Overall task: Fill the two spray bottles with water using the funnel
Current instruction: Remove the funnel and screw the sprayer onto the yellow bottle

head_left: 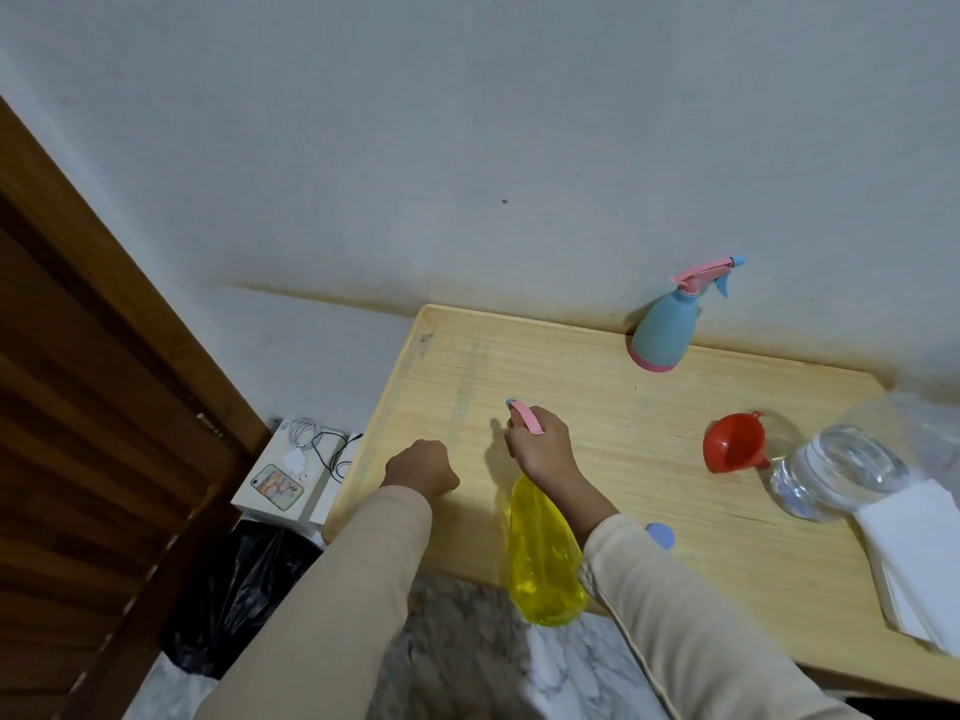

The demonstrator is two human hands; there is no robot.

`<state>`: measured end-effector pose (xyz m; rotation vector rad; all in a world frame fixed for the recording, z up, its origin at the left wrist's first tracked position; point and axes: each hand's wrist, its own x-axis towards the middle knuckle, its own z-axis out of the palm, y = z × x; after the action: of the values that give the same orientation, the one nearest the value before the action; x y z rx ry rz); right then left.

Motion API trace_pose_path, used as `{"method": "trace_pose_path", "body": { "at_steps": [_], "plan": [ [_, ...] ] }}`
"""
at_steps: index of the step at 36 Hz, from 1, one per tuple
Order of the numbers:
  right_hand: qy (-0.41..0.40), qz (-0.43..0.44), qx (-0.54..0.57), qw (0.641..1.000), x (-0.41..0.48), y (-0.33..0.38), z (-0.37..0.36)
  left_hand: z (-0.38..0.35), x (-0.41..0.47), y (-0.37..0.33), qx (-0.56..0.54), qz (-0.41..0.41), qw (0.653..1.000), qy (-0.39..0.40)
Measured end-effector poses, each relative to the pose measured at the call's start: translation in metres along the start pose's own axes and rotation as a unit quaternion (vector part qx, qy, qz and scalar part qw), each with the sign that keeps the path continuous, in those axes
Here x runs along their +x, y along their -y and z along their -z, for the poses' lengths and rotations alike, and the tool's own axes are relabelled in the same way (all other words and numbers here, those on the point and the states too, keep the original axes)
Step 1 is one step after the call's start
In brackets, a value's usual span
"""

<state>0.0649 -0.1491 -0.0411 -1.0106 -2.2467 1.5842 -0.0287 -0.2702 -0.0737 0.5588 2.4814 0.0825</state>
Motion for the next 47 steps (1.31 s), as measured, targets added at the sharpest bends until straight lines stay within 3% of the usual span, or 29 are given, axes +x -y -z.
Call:
{"method": "trace_pose_path", "body": {
  "at_steps": [37, 47],
  "plan": [
    [-0.003, -0.016, 0.019, 1.000, -0.015, 0.009, 0.005, -0.003, -0.007, -0.002, 0.006, -0.011, 1.000, -0.006],
    [-0.006, 0.009, -0.032, 0.999, -0.016, 0.021, 0.012, -0.001, -0.009, -0.003, 0.005, -0.027, 1.000, -0.003]
  ]
}}
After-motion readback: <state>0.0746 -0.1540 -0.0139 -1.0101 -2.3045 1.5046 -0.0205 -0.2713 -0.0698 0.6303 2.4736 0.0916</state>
